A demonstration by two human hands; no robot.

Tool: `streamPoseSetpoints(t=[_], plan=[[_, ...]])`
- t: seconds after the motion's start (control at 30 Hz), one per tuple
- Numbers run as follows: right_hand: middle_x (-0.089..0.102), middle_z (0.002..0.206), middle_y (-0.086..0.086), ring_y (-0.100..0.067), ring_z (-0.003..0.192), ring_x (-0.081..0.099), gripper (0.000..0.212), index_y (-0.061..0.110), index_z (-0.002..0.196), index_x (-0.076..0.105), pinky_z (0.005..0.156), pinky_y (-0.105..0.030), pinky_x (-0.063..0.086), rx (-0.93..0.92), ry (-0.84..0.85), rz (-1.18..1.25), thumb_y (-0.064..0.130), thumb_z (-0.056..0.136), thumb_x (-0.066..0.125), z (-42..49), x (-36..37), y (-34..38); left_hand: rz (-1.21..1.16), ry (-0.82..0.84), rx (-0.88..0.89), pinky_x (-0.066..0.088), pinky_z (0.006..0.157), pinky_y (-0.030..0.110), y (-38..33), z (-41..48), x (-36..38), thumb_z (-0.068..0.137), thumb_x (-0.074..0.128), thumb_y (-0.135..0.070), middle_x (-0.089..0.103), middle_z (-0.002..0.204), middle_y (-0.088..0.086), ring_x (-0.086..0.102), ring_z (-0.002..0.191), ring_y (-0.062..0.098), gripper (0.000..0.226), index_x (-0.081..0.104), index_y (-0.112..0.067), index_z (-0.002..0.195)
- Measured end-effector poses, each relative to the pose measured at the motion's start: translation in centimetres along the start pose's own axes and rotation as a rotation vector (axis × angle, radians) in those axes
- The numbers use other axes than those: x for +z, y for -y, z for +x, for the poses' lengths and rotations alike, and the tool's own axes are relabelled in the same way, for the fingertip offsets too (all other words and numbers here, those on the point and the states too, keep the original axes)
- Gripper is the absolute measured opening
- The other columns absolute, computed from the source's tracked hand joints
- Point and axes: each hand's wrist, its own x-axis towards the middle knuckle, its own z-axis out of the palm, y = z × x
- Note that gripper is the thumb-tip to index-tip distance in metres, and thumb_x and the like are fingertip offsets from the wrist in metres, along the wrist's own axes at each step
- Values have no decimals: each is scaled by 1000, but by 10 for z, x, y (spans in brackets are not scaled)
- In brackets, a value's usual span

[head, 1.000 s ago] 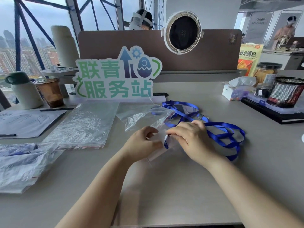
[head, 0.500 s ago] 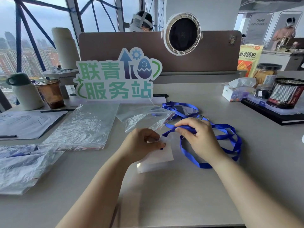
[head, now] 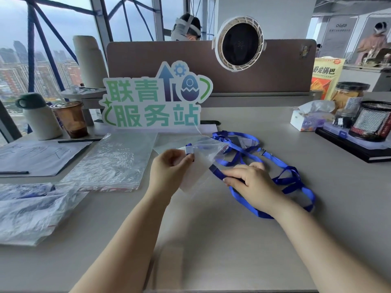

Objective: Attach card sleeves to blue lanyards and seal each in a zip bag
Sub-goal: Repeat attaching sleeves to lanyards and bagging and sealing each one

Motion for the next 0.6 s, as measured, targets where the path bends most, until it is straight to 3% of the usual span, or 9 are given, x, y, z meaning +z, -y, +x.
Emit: streamPoseSetpoints(t=[0.07,0.2,0.3,0.43,0.6], plan=[[68,83,8,-10,71,34,18,23,98,72,84,-20,20,-145,-58,-143,32,89,59,0,1,4,133,-76,44,50,69,34,1,2,2,76,75,-29,68,76,-7,62,73,15,11,65,-26,75],[63,69,18,-9,68,43,23,26,77,66,83,-18,24,-260,-178,-205,44,82,54,3,0,12,432,-74,122,45,68,26,-4,-3,3,77,71,-36,61,75,-21,61,82,12,14,58,-35,72],[65,71,18,-2,75,43,14,25,78,67,90,-11,20,-297,-296,-161,38,80,63,5,-5,21,586,-39,291,43,69,26,-6,-8,6,79,69,-35,68,85,-15,62,85,13,6,67,-33,84],[68,81,16,1,79,49,18,21,84,68,90,-18,27,-294,-355,-59,37,82,59,11,-8,25,806,-10,702,31,73,27,0,-7,9,77,69,-37,70,79,-12,61,80,20,8,70,-32,82],[61,84,24,7,81,52,8,20,83,68,91,-21,30,-317,-388,-15,26,78,70,13,-12,23,904,14,832,28,73,29,-1,-10,8,75,63,-41,67,71,-16,55,74,18,7,68,-36,76]])
